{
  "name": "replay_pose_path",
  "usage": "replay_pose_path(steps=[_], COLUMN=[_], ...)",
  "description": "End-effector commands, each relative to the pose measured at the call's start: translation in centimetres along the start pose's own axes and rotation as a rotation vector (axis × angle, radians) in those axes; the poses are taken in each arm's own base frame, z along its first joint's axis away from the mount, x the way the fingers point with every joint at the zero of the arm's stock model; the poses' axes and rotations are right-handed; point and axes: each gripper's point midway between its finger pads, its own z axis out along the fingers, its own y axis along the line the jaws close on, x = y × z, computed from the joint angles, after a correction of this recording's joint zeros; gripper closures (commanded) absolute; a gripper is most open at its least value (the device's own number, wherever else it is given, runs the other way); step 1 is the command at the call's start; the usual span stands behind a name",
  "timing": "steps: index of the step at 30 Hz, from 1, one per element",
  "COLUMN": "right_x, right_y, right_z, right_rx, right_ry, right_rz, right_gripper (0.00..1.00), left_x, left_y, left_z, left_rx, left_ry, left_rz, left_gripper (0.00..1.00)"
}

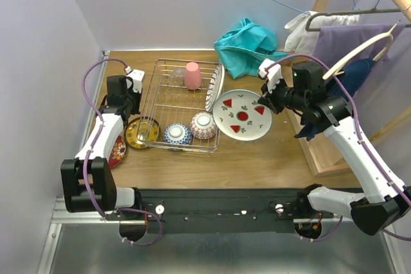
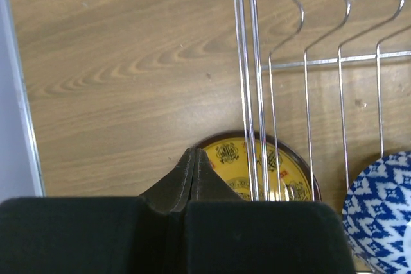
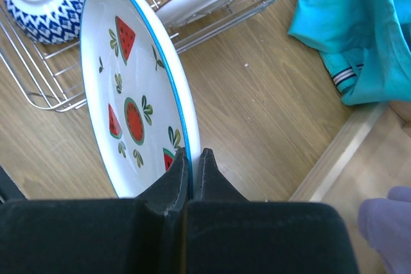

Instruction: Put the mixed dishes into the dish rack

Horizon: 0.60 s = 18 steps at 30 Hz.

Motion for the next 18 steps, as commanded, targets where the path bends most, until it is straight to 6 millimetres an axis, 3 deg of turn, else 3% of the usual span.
replay_pose_path(steps=[1, 5, 13, 14, 18], right_x=[-7.7, -9.5, -12.9, -13.6, -15.2], right_y=[-0.6, -0.9, -0.1, 0.3, -0.8], right_z=[-2.1, -1.4, 1.1, 1.2, 1.6], right_rx=[0.021, 0.022, 0.038, 0.034, 0.126], right_ry=[-0.273, -0.320, -0.377, -0.396, -0.430], right_rz=[-0.012, 0.009, 0.012, 0.003, 0.047], right_gripper=[1.00, 1.00, 1.00, 0.99, 1.00], left_x=[2.3, 3.4, 4.4, 4.4, 4.0], left_y=[-0.2, -1.1, -5.2, -6.5, -8.5], left_z=[0.6, 0.6, -0.4, -0.5, -1.4], left_rx=[0.010, 0.059, 0.219, 0.249, 0.297], left_ry=[0.059, 0.096, 0.140, 0.139, 0.123], left_rz=[0.026, 0.028, 0.026, 0.047, 0.061], left_gripper=[1.00, 1.00, 1.00, 1.00, 1.00])
